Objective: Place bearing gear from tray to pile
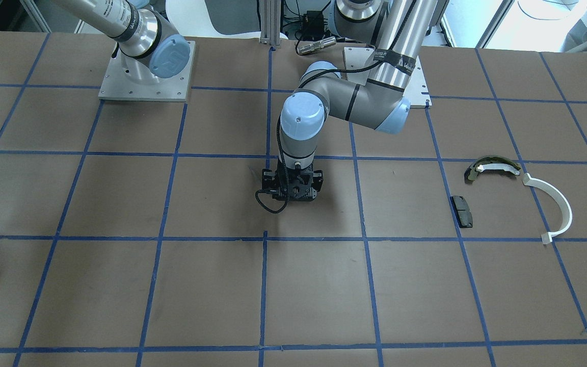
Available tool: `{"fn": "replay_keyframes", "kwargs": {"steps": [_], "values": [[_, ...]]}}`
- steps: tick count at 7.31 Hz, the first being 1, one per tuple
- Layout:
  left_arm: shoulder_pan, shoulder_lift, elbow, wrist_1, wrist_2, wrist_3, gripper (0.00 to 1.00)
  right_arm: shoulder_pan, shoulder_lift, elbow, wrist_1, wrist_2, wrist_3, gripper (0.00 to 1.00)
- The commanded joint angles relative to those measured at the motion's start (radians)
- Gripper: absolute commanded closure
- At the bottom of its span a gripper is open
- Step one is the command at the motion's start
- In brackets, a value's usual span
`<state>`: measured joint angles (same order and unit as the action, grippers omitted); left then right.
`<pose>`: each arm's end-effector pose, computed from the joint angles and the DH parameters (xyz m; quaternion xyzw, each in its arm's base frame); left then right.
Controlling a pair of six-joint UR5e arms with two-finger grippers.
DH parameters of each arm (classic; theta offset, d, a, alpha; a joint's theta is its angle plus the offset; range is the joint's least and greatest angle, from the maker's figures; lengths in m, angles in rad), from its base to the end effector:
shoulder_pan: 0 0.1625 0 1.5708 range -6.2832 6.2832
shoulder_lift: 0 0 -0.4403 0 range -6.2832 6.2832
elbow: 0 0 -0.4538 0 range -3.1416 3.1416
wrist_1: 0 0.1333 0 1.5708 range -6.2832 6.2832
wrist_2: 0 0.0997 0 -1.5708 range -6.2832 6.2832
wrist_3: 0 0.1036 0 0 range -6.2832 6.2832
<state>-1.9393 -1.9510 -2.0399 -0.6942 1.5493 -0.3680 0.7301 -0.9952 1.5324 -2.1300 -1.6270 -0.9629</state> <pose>-0.3302 -0.4788 0.1298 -0.0004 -0.9998 0.0089 0.0149 -0.4600 -0.5829 0.1984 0.0607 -0.9977 -0.0152 0.0261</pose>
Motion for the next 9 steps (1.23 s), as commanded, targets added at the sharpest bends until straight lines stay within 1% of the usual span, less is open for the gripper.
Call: {"fn": "replay_keyframes", "kwargs": {"steps": [1, 2, 3, 4, 5, 6, 7, 8, 9], "values": [[-0.003, -0.005, -0.002, 0.004, 0.0, 0.004, 0.69, -0.003, 0.041, -0.029, -0.001, -0.043, -0.002, 0.29], [-0.003, -0.006, -0.002, 0.004, -0.001, 0.004, 0.96, -0.003, 0.056, -0.038, -0.002, -0.043, -0.002, 0.29], [-0.003, -0.005, 0.0, 0.004, 0.0, 0.004, 1.0, -0.003, 0.07, -0.04, -0.027, -0.045, -0.002, 0.29], [-0.003, 0.003, 0.003, 0.005, 0.0, 0.004, 1.0, -0.003, 0.076, -0.04, -0.036, -0.047, -0.002, 0.29], [-0.003, 0.033, 0.004, 0.002, 0.009, 0.029, 1.0, -0.003, 0.079, -0.038, -0.036, -0.05, 0.0, 0.29], [0.005, 0.065, 0.009, -0.005, 0.067, 0.053, 1.0, -0.003, 0.081, -0.035, -0.036, -0.068, 0.001, 0.34], [0.038, 0.075, 0.018, -0.005, 0.072, 0.063, 1.0, -0.003, 0.084, -0.035, -0.036, -0.071, 0.003, 0.38], [0.11, 0.101, 0.03, -0.072, 0.069, 0.067, 1.0, -0.003, 0.086, -0.037, -0.036, -0.077, 0.003, 0.45], [0.211, 0.127, 0.032, -0.144, 0.075, 0.148, 1.0, -0.003, 0.087, -0.037, -0.036, -0.077, 0.004, 0.63]]}}
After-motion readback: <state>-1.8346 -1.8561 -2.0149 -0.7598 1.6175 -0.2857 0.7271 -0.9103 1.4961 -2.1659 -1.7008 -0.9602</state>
